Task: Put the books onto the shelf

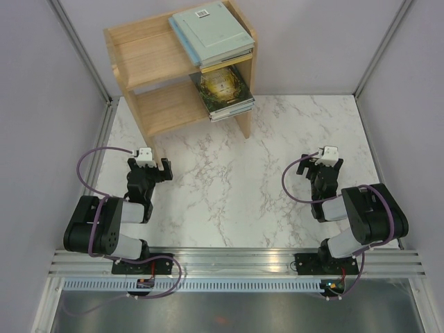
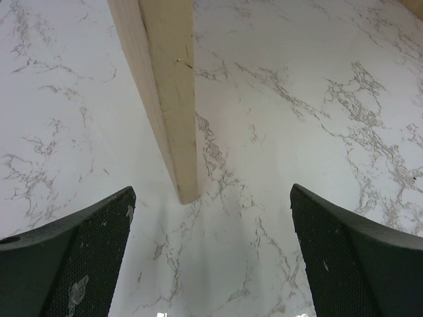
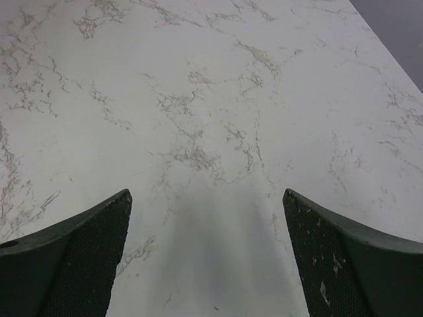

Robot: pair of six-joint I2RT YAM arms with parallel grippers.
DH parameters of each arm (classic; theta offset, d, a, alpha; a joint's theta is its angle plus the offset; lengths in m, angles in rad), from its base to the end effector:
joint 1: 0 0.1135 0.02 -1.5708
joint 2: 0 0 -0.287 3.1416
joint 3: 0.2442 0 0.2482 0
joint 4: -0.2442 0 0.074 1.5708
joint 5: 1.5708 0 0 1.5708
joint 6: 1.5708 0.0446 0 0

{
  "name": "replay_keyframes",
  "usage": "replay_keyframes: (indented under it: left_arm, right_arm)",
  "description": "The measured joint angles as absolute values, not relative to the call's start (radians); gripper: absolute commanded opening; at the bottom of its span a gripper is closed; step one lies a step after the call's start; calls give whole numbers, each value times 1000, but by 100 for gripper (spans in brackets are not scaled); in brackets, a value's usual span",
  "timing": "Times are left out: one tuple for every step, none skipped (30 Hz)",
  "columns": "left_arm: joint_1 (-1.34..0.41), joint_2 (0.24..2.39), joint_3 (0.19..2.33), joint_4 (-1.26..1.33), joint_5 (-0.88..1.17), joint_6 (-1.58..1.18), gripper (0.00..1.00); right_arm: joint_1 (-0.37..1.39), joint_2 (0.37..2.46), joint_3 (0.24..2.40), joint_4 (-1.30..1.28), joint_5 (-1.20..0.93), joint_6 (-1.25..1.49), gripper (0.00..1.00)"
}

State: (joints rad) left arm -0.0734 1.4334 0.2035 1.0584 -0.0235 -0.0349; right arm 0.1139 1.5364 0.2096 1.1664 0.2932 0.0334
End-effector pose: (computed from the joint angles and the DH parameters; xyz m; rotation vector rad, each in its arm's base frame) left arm 0.2341 -0.0162 0.1706 0.0163 1.7425 -0.0589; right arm 0.2416 0.0147 0.1625 0.1462 1.7202 -0.1450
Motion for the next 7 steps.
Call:
replay_keyframes:
  left_arm:
    - [-73,1433,204,1058,-23,-35,100]
    - [-73,1433,204,1058,-23,-35,100]
    - [-73,1433,204,1058,-23,-35,100]
    - [-73,1433,204,1059,-23,-35,100]
    - [-73,1433,204,1058,-23,-35,100]
    - [-73,1433,204,1058,-23,-35,100]
    - [-73,1433,204,1058,-23,-35,100]
  right_arm:
    - [114,1536,210,1166,293,33,98]
    - [114,1536,210,1166,293,33,98]
    - [114,1536,211,1166,291,34,98]
    - [113,1536,212,1166,288,35,98]
    - [112,1536,213,1166,285,36,98]
    - [109,1536,215,1166,283,37,98]
    - [107,1536,216,1166,282,38,98]
